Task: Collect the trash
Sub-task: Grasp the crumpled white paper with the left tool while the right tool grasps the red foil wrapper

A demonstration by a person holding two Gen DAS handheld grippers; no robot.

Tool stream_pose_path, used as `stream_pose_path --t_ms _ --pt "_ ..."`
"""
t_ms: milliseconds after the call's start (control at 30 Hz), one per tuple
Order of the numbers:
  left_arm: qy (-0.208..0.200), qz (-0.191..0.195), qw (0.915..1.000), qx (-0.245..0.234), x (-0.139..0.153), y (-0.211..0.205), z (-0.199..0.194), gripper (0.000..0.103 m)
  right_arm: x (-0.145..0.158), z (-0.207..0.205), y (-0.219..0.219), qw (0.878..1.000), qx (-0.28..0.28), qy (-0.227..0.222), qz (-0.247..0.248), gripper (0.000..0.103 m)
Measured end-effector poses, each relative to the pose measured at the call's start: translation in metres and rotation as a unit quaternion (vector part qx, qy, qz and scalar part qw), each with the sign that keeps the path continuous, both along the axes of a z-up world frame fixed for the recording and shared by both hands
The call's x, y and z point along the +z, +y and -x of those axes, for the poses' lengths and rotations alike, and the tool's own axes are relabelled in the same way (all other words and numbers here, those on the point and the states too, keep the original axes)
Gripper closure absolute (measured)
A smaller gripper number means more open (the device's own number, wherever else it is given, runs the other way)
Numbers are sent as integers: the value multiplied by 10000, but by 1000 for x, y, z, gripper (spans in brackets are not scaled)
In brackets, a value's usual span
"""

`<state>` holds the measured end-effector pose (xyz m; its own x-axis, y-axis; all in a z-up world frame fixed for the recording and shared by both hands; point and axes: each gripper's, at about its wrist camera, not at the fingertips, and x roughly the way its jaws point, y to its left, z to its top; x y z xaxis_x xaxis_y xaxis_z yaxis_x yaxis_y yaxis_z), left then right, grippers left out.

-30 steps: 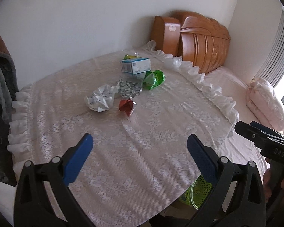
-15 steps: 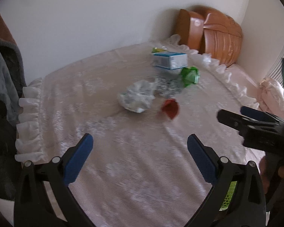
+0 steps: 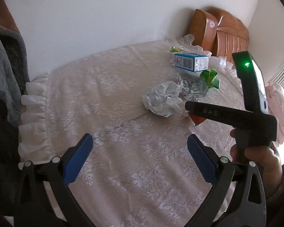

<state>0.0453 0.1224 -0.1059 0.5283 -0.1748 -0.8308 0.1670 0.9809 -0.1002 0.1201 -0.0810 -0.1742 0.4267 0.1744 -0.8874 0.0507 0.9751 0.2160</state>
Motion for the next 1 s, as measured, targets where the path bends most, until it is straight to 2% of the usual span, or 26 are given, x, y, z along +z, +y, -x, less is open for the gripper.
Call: stream_pose_path --t_ms 67,133,233,500,767,900,1000 --pt "4 -15 10000 -27 -2 -1 -3 8 -3 0 -1 10000 9 42 -79 49" --pt "8 -40 9999 -98 -4 -5 -6 8 -4 1 -4 9999 23 33 -127 60" --pt "-1 -58 9998 -215 -7 -13 -14 8 -3 3 -9 9998 43 2 -171 69" --pt "211 7 9984 -532 -31 -47 -53 8 7 24 -48 9994 -161 -77 -281 72" --pt "391 -217 9979 -465 -61 -84 -98 8 21 56 -77 9985 -479 -174 -177 72" --pt "402 -269 9983 -323 -65 -87 -109 8 25 67 -84 9979 -584 -201 -194 72" --pt "402 -247 9985 -262 -65 -85 -113 13 26 72 -86 9977 -615 -203 -208 72"
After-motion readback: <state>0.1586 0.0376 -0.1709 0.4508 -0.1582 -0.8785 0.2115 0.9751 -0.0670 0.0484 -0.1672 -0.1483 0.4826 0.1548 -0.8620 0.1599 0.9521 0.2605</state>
